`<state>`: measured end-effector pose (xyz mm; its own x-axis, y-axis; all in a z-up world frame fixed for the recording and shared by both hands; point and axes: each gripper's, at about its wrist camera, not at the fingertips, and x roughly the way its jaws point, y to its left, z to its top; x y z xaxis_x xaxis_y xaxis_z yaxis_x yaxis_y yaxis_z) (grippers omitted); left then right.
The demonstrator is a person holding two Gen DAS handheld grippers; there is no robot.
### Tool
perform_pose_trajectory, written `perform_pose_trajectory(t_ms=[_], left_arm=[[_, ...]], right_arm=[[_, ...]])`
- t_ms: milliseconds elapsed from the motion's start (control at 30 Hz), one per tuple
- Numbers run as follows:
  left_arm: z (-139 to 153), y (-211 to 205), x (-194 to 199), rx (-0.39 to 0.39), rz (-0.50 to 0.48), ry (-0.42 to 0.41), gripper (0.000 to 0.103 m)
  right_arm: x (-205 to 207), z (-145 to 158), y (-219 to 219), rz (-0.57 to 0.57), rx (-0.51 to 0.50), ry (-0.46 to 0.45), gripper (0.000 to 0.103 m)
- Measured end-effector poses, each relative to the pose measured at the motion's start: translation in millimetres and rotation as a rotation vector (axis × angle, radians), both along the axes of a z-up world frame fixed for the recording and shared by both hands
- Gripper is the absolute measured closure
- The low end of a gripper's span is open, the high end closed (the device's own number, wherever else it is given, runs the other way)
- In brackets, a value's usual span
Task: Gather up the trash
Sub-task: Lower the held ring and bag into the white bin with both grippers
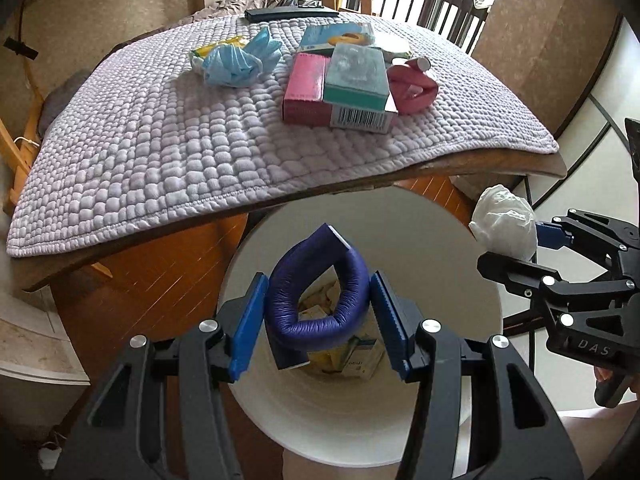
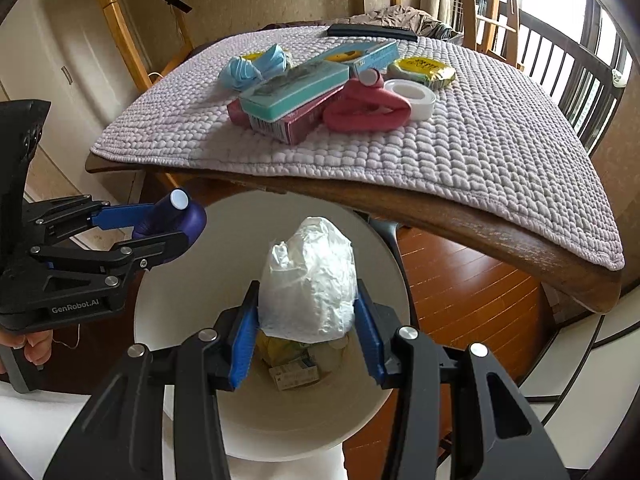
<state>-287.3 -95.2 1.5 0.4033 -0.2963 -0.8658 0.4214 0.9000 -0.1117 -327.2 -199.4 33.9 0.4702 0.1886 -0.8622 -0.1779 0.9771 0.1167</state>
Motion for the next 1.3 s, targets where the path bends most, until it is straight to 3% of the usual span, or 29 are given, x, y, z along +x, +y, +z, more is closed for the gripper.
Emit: perform_pose_trajectory(t_ms=[800, 1300], left_arm=[[-34.9, -18.0, 5.8, 0.076, -0.039, 0.047, 0.049], [-58.7, -45.9, 10.4, 0.101, -0.052, 0.065, 0.048]], right_arm=[[2.5, -43.6, -2.1, 0.009, -0.01, 0.094, 0.059], [6.1, -54.9, -0.2, 0.001, -0.011, 0.128, 0.057]])
